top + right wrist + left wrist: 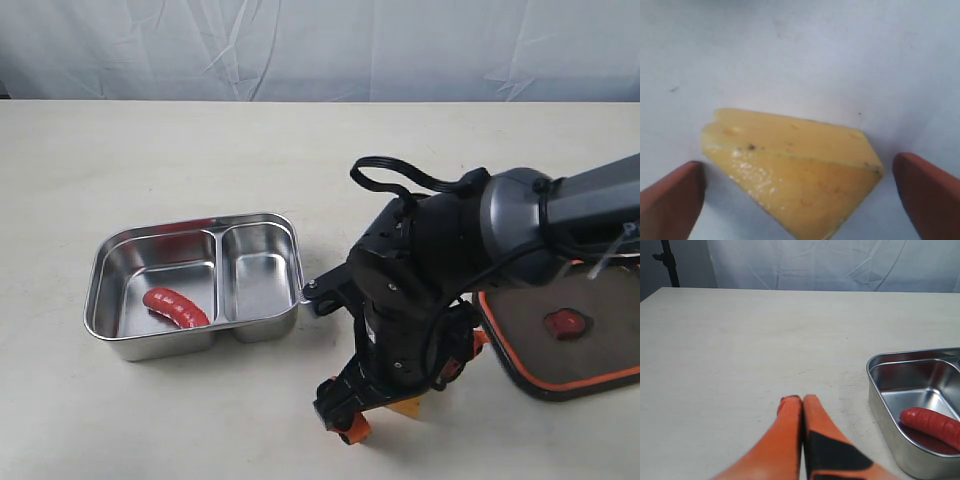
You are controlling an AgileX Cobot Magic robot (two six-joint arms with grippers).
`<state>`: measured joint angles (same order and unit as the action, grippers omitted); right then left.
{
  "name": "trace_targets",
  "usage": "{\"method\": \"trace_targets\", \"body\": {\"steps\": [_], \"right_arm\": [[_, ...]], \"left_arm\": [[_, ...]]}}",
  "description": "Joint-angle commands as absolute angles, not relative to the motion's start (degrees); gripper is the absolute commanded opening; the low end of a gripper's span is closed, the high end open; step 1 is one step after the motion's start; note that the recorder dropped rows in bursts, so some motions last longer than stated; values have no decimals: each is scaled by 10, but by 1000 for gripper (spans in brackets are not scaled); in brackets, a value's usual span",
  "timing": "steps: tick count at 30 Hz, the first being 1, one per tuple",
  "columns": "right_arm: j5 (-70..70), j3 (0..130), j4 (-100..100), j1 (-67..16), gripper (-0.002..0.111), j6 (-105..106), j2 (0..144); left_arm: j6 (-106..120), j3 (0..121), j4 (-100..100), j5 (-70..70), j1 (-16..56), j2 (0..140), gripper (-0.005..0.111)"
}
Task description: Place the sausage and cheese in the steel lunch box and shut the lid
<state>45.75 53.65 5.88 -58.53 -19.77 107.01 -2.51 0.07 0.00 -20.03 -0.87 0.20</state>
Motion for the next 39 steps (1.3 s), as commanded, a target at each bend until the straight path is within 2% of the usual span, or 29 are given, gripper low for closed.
{"method": "trace_targets", "body": {"steps": [1, 4, 6, 8, 9, 10, 11, 12, 15, 22, 26, 27, 29, 33, 34, 35, 39], "right_arm": [[473, 527, 69, -585, 104, -195, 1113], [473, 527, 68, -585, 103, -195, 1119], [474, 527, 68, -585, 91, -195, 1119], [474, 527, 70, -585, 66, -195, 1119], [474, 527, 72, -585, 44, -195, 1119], [474, 527, 72, -585, 27, -195, 1119], [474, 527, 72, -585, 6, -195, 1119], [473, 527, 72, -585, 1, -195, 1119], [474, 527, 72, -585, 4, -195, 1119], [487, 527, 59, -585, -1, -197, 1099], [544, 527, 100, -585, 1, -197, 1099], [553, 527, 113, -585, 7, -197, 1099], [554, 528, 136, -585, 27, -197, 1099], [542, 528, 141, -585, 85, -197, 1099], [538, 528, 149, -585, 92, -194, 1099], [533, 528, 154, -585, 94, -190, 1099], [516, 529, 162, -585, 94, -176, 1099]], "left_arm": [[-26, 0, 3, -193, -10, 0, 0], [-26, 0, 3, -193, -10, 0, 0], [-26, 0, 3, -193, -10, 0, 0], [-26, 0, 3, -193, -10, 0, 0], [-26, 0, 3, -193, -10, 0, 0], [-26, 0, 3, -193, -10, 0, 0], [-26, 0, 3, -193, -10, 0, 0], [-26, 0, 3, -193, -10, 0, 0], [-26, 0, 3, -193, -10, 0, 0], [-26, 0, 3, -193, -10, 0, 0], [-26, 0, 3, -193, -10, 0, 0], [-26, 0, 3, -193, -10, 0, 0], [-26, 0, 3, -193, -10, 0, 0], [-26, 0, 3, -193, -10, 0, 0], [-26, 0, 3, -193, -10, 0, 0], [-26, 0, 3, -193, -10, 0, 0], [-26, 0, 3, -193, -10, 0, 0]]}}
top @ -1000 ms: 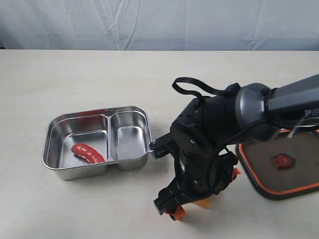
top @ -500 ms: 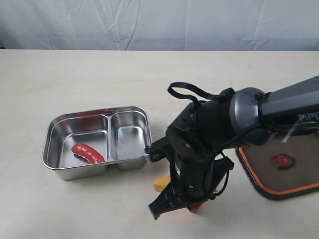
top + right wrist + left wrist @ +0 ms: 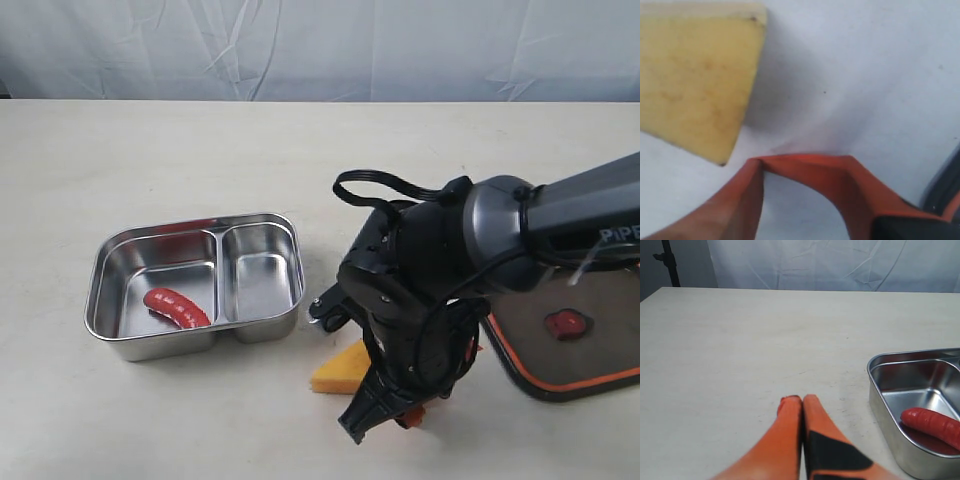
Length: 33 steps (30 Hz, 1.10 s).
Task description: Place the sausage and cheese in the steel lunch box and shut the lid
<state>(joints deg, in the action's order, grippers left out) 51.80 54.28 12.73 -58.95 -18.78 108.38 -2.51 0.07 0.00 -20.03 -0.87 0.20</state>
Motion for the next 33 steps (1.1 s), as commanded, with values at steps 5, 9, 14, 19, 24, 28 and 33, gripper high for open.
{"method": "trace_targets", "body": {"steps": [5, 9, 14, 19, 24, 28, 33], "right_arm": [[521, 535, 160, -585, 94, -161, 1098], [524, 535, 150, -585, 94, -161, 1098], [513, 535, 141, -585, 94, -160, 1087], [505, 535, 133, -585, 94, -162, 1046], [487, 535, 137, -585, 94, -162, 999], [431, 535, 134, -585, 94, -159, 985], [361, 535, 115, -585, 94, -118, 984]], "left_arm": [[-26, 0, 3, -193, -10, 0, 0], [-26, 0, 3, -193, -10, 0, 0], [-26, 0, 3, -193, -10, 0, 0], [-26, 0, 3, -193, -10, 0, 0], [-26, 0, 3, -193, -10, 0, 0], [-26, 0, 3, -193, -10, 0, 0], [-26, 0, 3, -193, -10, 0, 0]]}}
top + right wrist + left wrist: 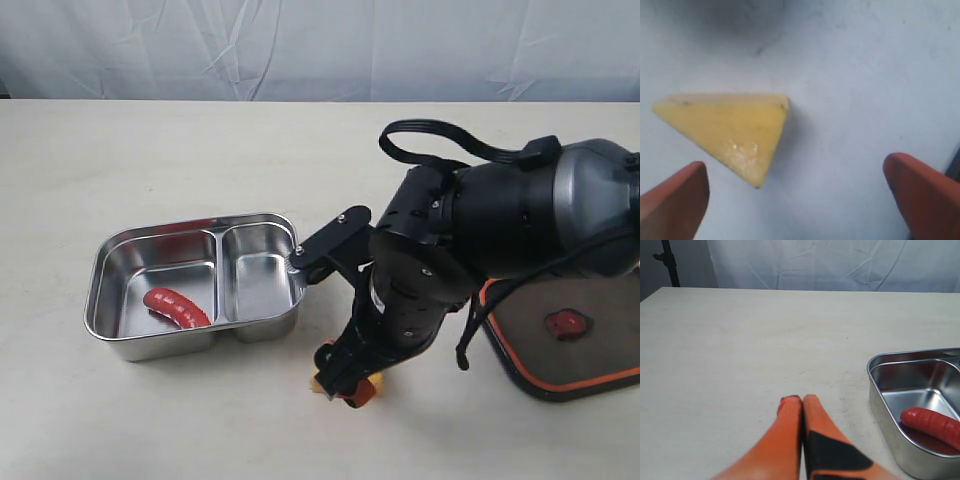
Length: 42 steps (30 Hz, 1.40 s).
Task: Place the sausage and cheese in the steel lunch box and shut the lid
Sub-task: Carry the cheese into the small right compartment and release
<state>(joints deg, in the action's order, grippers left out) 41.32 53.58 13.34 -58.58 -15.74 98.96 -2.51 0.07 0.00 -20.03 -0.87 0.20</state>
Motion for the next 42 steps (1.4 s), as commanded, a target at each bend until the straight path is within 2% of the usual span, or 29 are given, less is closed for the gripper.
{"method": "trace_targets", "body": {"steps": [1, 9, 16, 23, 24, 25, 26, 27, 28, 29, 30, 36, 42], "right_arm": [[348, 535, 103, -585, 94, -97, 984], [326, 535, 47, -585, 94, 85, 985], [292, 535, 28, -585, 94, 105, 994], [283, 535, 37, -585, 93, 112, 1063], [283, 535, 37, -585, 90, 112, 1065], [283, 535, 37, -585, 78, 112, 1068], [280, 535, 37, -585, 70, 112, 1068], [280, 535, 37, -585, 48, 112, 1068], [281, 535, 37, -585, 37, 112, 1068], [283, 535, 37, -585, 14, 112, 1068], [290, 535, 37, -585, -1, 112, 1068], [369, 535, 0, -585, -1, 103, 1012], [325, 543, -19, -585, -1, 67, 914]], "left_arm": [[-26, 0, 3, -193, -10, 0, 0], [-26, 0, 3, -193, -10, 0, 0], [-26, 0, 3, -193, -10, 0, 0], [-26, 0, 3, -193, -10, 0, 0], [-26, 0, 3, -193, -10, 0, 0], [-26, 0, 3, -193, -10, 0, 0], [-26, 0, 3, -193, -10, 0, 0], [-26, 0, 3, -193, -10, 0, 0], [-26, 0, 3, -193, -10, 0, 0], [-26, 0, 3, -193, -10, 0, 0], [-26, 0, 3, -193, -10, 0, 0], [-26, 0, 3, -193, -10, 0, 0], [-26, 0, 3, -193, -10, 0, 0]]}}
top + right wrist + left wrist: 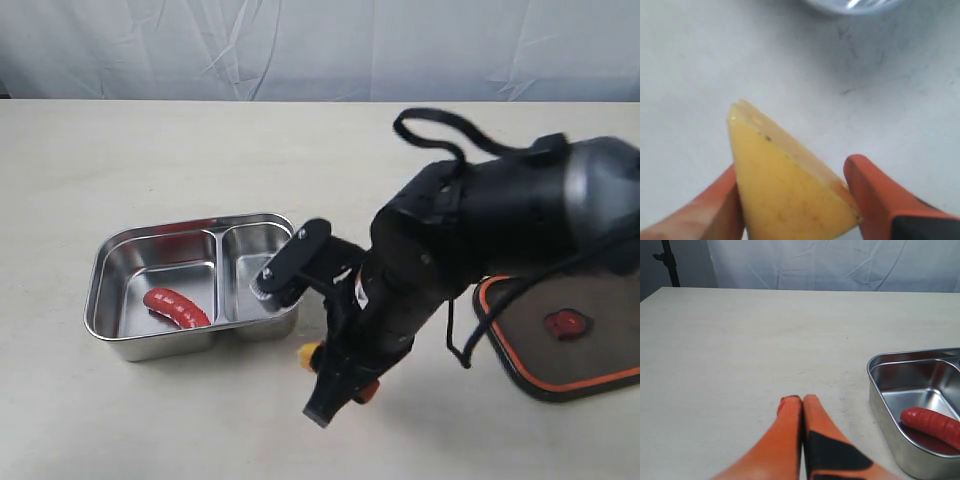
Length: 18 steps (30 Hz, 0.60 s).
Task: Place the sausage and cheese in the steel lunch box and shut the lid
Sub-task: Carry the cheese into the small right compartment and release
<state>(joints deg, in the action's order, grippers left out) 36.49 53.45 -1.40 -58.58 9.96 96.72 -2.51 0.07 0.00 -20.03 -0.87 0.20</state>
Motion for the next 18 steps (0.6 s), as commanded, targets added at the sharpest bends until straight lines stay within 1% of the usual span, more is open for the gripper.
{"method": "trace_targets", "body": {"steps": [1, 4, 10, 15, 16, 18], "right_arm": [[306, 551, -19, -585, -1, 53, 910], [276, 595, -19, -583, -1, 43, 927], [294, 705, -20, -583, -1, 42, 1029], [292, 740, 23, -583, 0, 3, 1084], [291, 745, 46, -581, 1, -19, 1095], [289, 751, 65, -577, 9, -55, 1108]], "left_arm": [[-26, 0, 3, -193, -10, 0, 0], [-26, 0, 3, -193, -10, 0, 0], [-26, 0, 3, -193, -10, 0, 0], [-26, 0, 3, -193, -10, 0, 0], [-26, 0, 3, -193, -10, 0, 0], [-26, 0, 3, -193, -10, 0, 0]]}}
